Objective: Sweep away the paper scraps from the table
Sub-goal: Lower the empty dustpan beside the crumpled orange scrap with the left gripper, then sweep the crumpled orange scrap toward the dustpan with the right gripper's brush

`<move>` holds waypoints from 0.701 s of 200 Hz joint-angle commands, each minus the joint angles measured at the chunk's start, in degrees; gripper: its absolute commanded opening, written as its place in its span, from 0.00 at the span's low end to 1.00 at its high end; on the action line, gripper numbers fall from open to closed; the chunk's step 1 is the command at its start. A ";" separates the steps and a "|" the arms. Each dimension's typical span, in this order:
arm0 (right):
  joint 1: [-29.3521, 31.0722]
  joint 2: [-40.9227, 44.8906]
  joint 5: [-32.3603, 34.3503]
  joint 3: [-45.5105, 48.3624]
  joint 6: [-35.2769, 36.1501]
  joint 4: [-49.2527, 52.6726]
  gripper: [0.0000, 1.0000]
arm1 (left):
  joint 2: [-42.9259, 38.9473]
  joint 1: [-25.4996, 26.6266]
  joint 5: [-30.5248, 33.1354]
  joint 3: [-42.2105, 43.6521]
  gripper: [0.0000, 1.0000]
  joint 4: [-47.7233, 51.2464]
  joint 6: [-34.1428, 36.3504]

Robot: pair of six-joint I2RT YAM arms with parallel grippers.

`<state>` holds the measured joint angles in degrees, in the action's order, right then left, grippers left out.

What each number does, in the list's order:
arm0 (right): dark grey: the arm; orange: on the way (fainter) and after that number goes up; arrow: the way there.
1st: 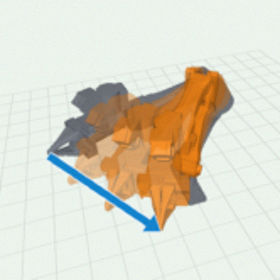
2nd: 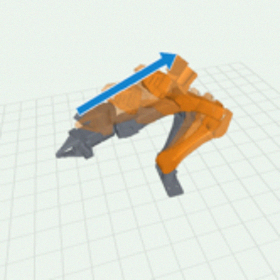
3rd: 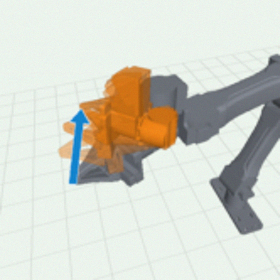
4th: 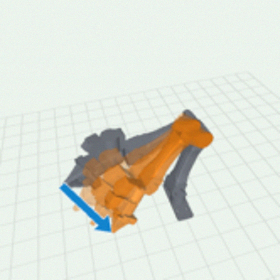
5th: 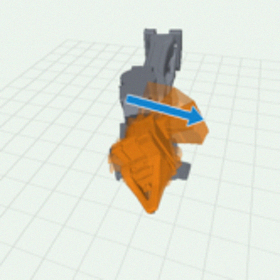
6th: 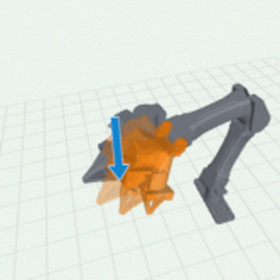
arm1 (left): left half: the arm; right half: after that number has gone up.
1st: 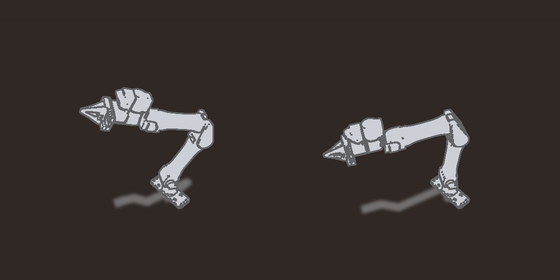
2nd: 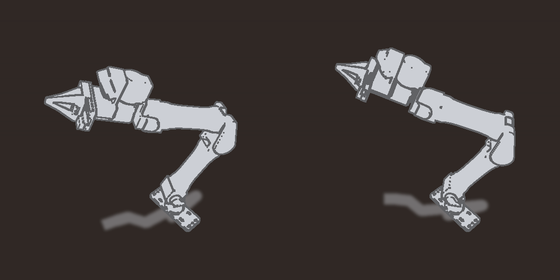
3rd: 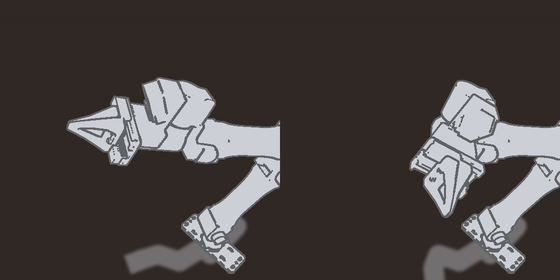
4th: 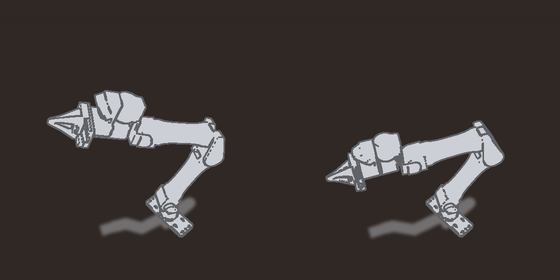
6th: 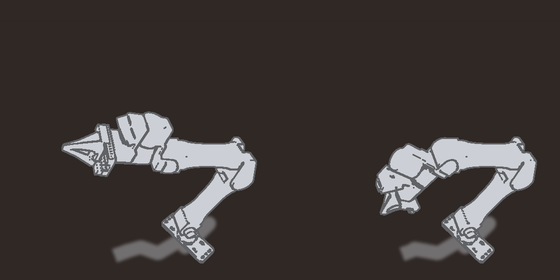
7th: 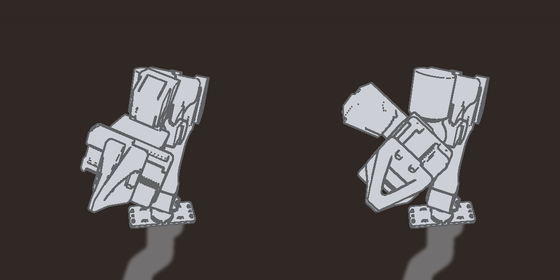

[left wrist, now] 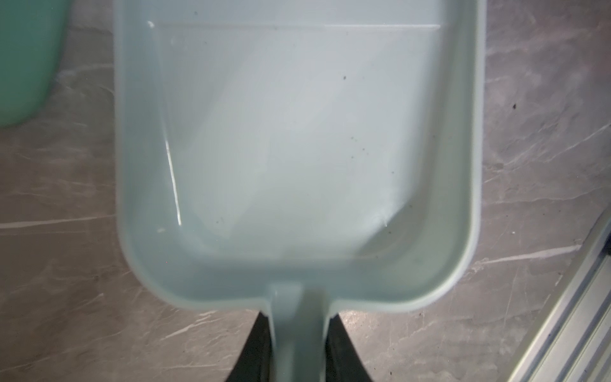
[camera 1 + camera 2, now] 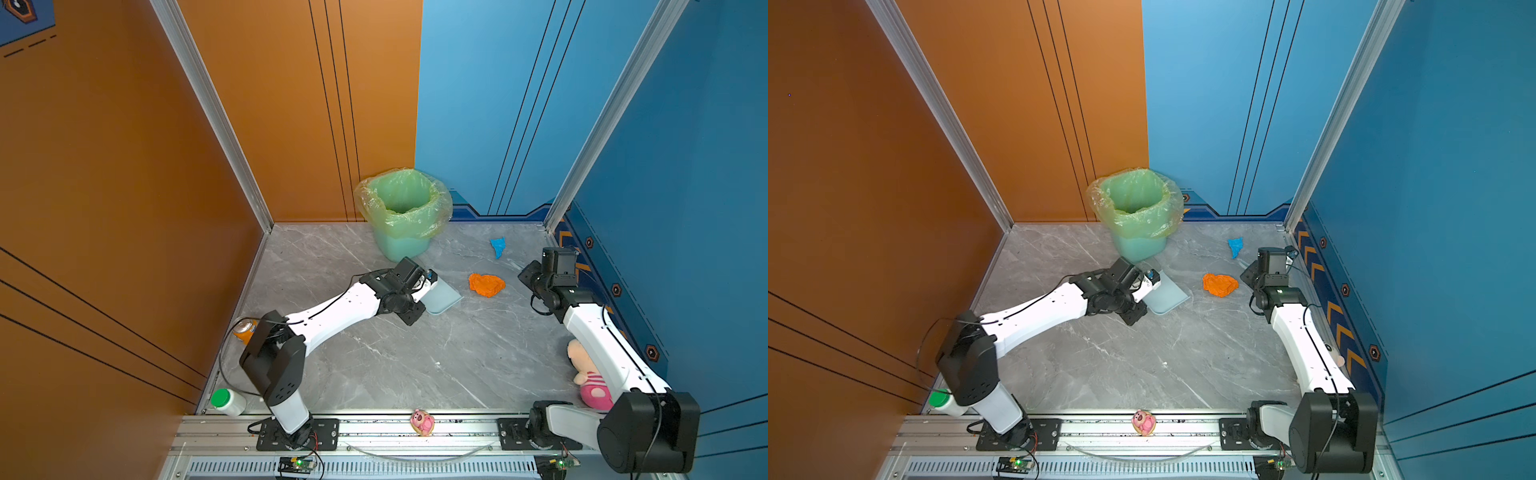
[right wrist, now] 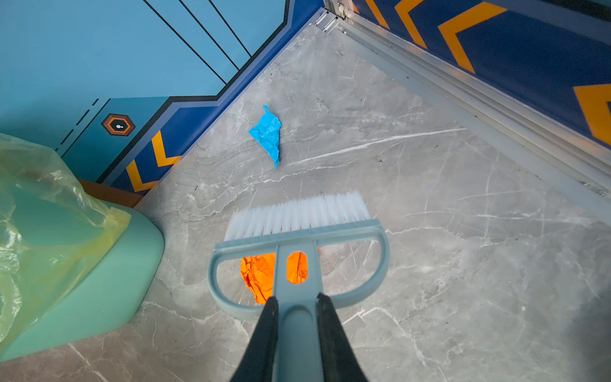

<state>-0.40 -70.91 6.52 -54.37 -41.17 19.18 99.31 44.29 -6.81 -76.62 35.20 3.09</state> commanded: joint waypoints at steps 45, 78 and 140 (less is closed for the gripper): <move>0.40 -6.65 1.92 -2.18 -0.01 -1.77 0.00 | 8.08 0.81 -4.34 -5.84 0.00 5.32 -2.85; 0.90 -10.21 2.80 -3.81 0.89 -1.70 0.00 | 11.54 1.32 -2.37 -8.69 0.00 8.94 -2.66; 1.74 -14.94 3.37 -5.93 2.49 -1.82 0.00 | 16.38 1.85 0.82 -12.82 0.00 14.13 -2.57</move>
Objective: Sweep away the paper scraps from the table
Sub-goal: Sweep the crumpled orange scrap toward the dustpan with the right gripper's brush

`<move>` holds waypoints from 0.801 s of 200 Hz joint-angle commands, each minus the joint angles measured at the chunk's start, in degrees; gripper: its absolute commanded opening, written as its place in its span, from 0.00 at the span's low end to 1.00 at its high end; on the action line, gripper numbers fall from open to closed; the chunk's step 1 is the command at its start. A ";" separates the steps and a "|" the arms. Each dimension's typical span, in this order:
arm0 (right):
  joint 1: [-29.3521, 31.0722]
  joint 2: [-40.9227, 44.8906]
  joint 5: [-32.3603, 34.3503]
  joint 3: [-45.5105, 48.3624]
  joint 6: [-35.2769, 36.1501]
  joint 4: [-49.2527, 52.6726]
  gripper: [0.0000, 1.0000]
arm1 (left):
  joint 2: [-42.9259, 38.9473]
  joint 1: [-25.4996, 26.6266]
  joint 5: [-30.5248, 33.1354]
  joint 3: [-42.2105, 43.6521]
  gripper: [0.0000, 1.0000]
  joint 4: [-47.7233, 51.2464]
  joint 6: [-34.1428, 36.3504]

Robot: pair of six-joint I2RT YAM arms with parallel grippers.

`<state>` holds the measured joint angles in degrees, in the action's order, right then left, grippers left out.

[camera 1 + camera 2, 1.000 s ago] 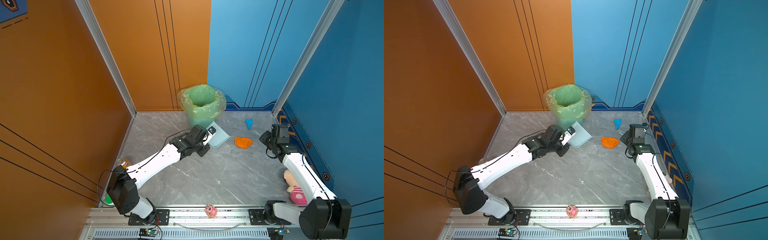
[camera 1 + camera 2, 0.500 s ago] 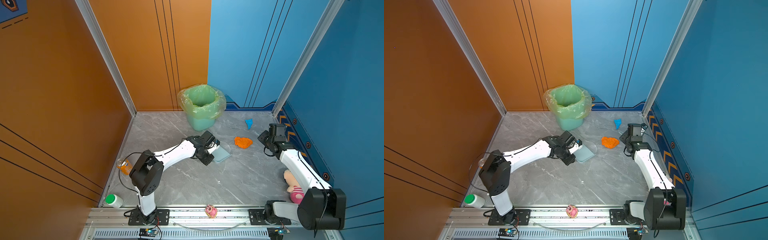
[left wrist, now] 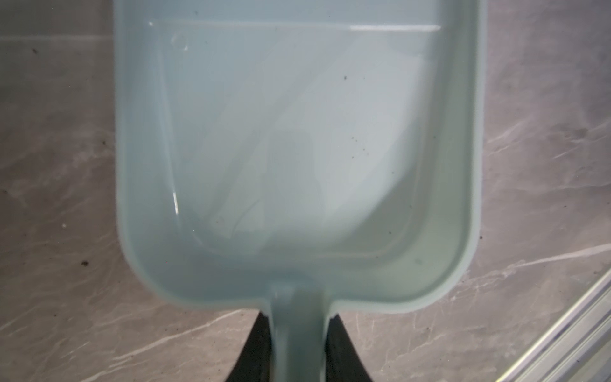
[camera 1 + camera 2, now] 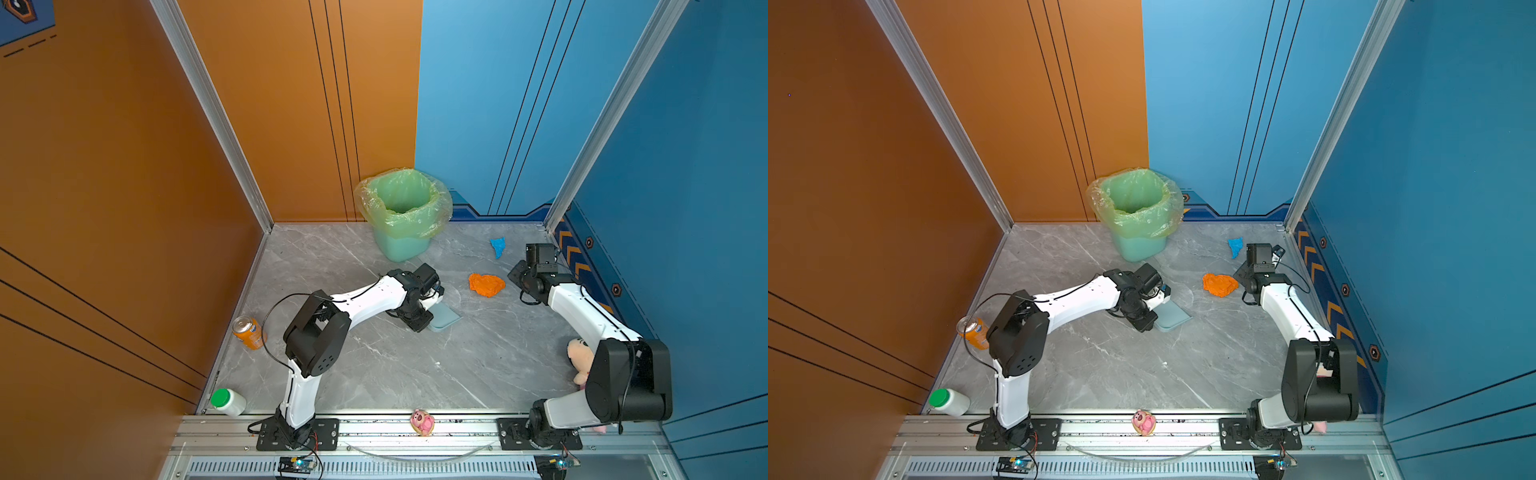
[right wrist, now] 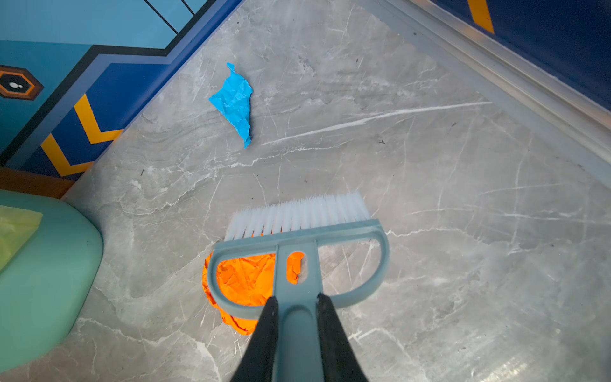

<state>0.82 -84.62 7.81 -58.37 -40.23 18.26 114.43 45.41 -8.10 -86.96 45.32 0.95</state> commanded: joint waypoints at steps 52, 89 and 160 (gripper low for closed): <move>1.70 -4.92 5.55 -3.99 4.09 0.15 0.00 | 3.44 0.84 3.99 -4.38 0.00 5.83 -0.70; 3.62 -8.02 5.32 -4.50 4.80 0.22 0.00 | 5.17 1.25 6.48 -5.83 0.00 7.85 -0.38; 10.35 -10.99 6.42 -3.63 5.88 2.72 0.00 | 7.27 1.88 9.18 -6.99 0.00 9.60 0.20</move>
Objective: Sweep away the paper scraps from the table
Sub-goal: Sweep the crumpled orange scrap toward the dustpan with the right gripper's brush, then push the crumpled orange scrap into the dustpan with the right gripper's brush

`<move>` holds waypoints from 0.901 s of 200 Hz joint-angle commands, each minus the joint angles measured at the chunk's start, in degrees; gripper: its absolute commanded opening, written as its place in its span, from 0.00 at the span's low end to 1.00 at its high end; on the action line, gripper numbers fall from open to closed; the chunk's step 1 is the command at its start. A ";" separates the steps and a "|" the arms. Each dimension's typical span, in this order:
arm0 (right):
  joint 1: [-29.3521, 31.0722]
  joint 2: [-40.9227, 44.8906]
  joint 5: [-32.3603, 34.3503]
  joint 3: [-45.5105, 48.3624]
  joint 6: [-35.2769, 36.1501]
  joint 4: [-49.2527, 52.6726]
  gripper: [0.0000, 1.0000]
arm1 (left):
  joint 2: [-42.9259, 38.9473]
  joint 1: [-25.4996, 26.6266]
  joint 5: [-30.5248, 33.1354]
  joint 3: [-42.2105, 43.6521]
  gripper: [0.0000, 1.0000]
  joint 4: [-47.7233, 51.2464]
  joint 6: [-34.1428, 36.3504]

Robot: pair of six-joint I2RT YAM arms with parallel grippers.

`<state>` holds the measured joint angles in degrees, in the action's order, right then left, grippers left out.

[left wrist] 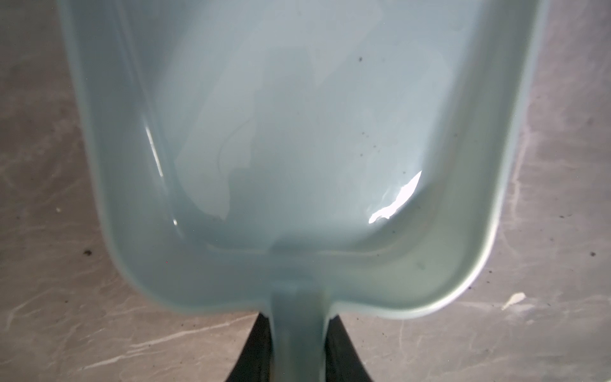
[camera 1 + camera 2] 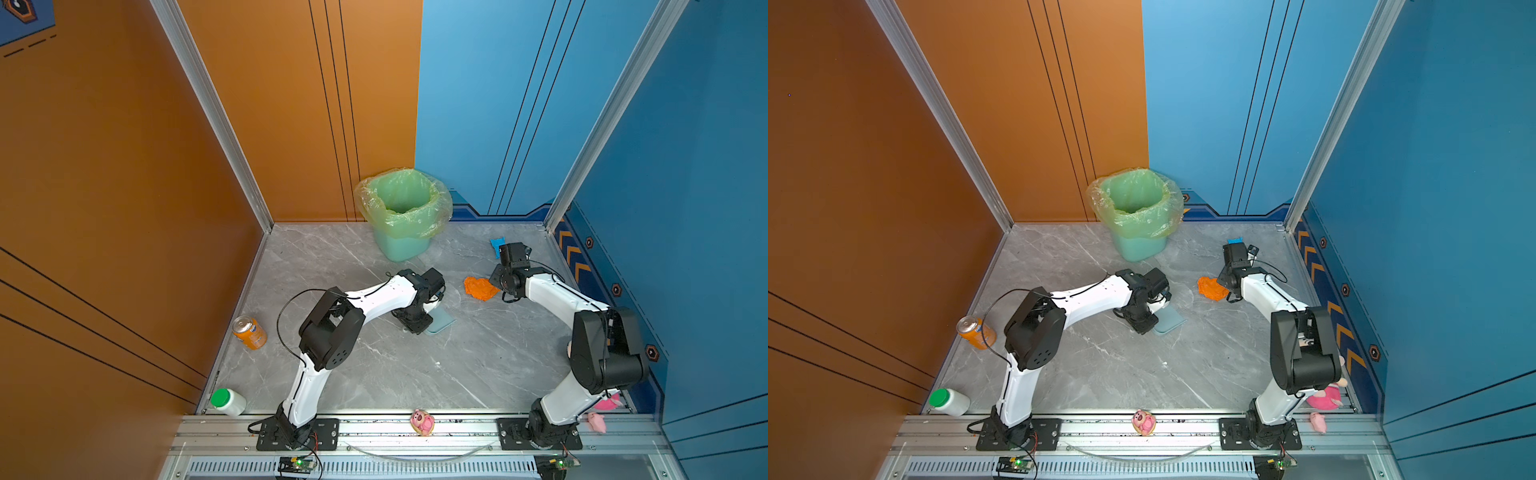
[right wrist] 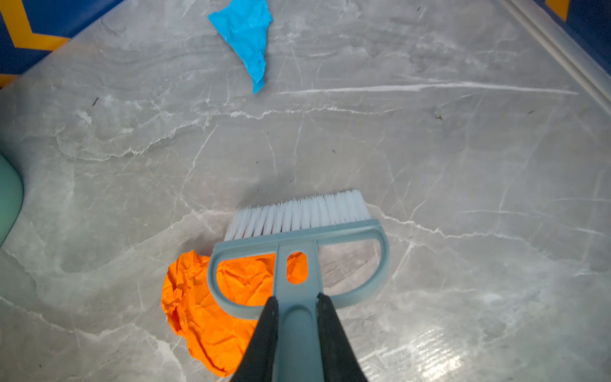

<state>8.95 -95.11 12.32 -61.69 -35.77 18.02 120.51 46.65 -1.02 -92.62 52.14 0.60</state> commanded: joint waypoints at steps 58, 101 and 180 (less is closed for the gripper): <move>11.77 3.88 0.20 3.51 -0.66 4.66 0.00 | 1.66 0.30 0.05 -1.73 0.00 2.71 0.02; 13.27 6.67 -12.63 7.48 -8.17 -0.96 0.00 | 2.01 0.61 -0.82 -2.04 0.00 2.68 0.05; 5.46 14.43 -2.60 2.79 -4.22 10.16 0.00 | 2.44 0.72 -0.46 -2.39 0.00 2.68 0.45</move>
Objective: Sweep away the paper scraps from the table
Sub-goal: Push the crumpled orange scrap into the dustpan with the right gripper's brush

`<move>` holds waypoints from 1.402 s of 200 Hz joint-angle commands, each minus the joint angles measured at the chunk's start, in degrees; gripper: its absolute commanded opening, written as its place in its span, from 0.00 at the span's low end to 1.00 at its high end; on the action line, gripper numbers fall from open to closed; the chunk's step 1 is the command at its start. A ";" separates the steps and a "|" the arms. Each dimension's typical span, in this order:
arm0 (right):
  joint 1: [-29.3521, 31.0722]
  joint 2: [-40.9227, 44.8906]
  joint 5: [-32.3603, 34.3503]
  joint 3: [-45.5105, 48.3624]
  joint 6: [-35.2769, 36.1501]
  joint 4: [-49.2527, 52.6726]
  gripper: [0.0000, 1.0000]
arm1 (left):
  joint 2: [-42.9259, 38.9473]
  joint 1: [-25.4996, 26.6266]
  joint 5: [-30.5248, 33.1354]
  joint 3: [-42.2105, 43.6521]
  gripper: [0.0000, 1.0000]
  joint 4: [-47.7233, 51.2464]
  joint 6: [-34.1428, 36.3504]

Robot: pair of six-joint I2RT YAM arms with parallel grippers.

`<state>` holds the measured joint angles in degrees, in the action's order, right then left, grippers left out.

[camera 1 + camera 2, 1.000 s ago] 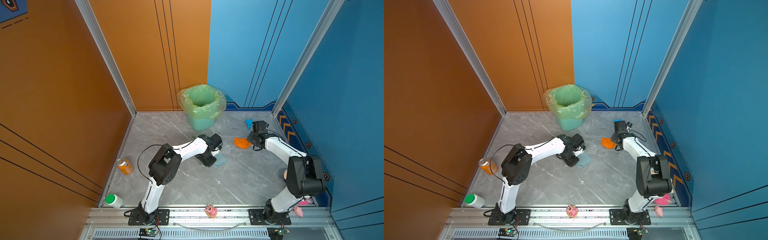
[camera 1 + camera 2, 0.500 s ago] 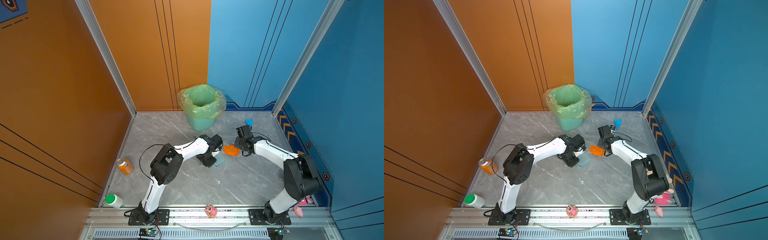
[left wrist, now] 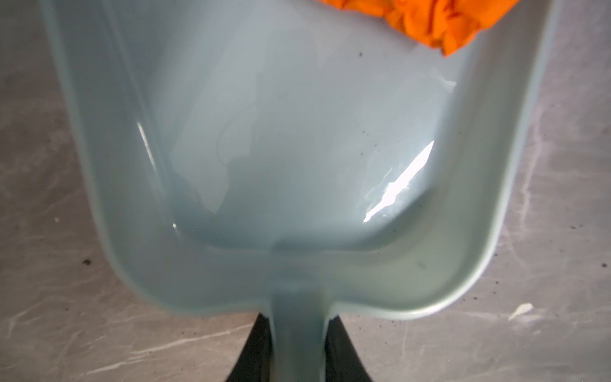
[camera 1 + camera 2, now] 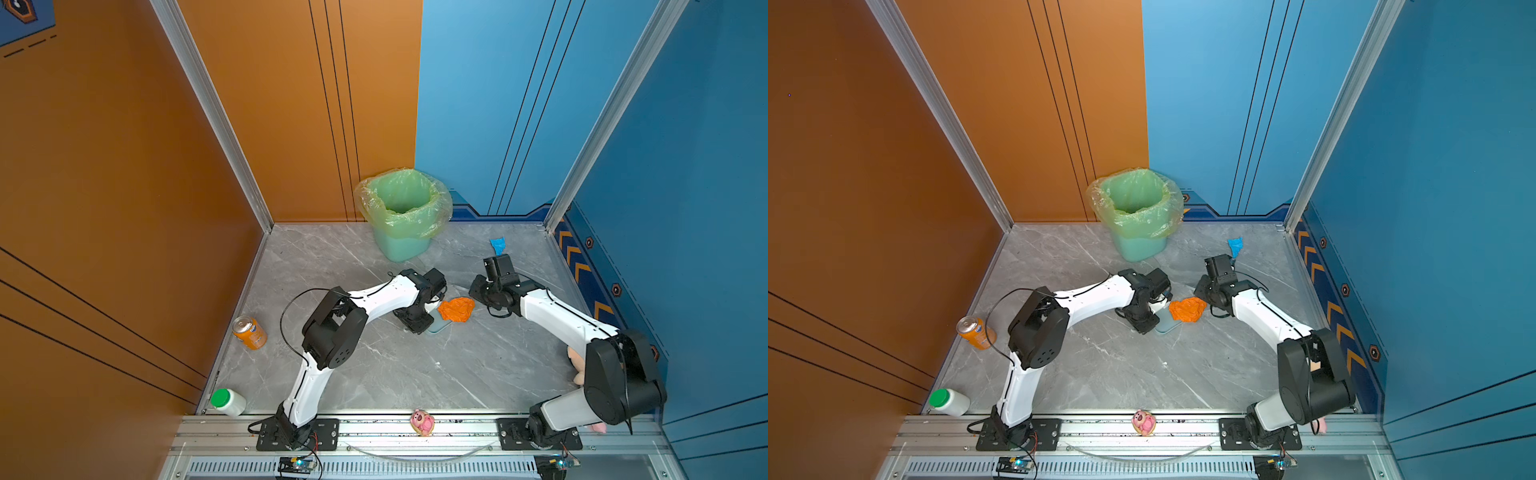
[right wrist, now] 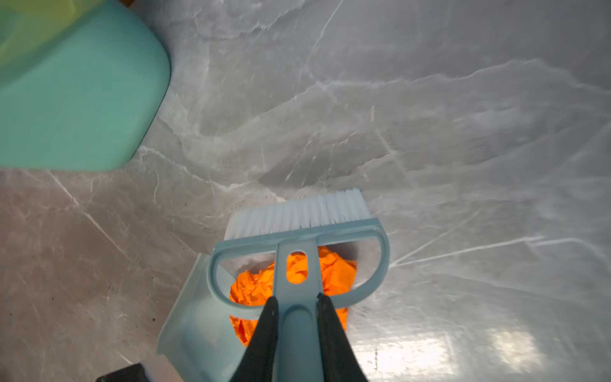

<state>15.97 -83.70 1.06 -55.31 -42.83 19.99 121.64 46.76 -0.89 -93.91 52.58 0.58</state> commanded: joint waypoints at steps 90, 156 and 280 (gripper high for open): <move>-2.52 5.79 1.12 -4.01 13.13 20.36 0.00 | 1.40 0.67 0.63 -1.07 0.00 2.23 0.89; 4.52 -2.95 -1.44 -6.12 13.91 15.24 0.00 | 1.14 0.86 0.79 -0.62 0.00 2.27 0.65; 8.56 -10.94 -4.42 -9.18 19.08 14.91 0.00 | 1.75 0.30 -0.19 -0.93 0.00 2.13 -0.88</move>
<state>24.25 -97.27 -3.25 -68.10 -26.44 28.99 121.64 46.96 -0.82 -93.91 52.60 0.36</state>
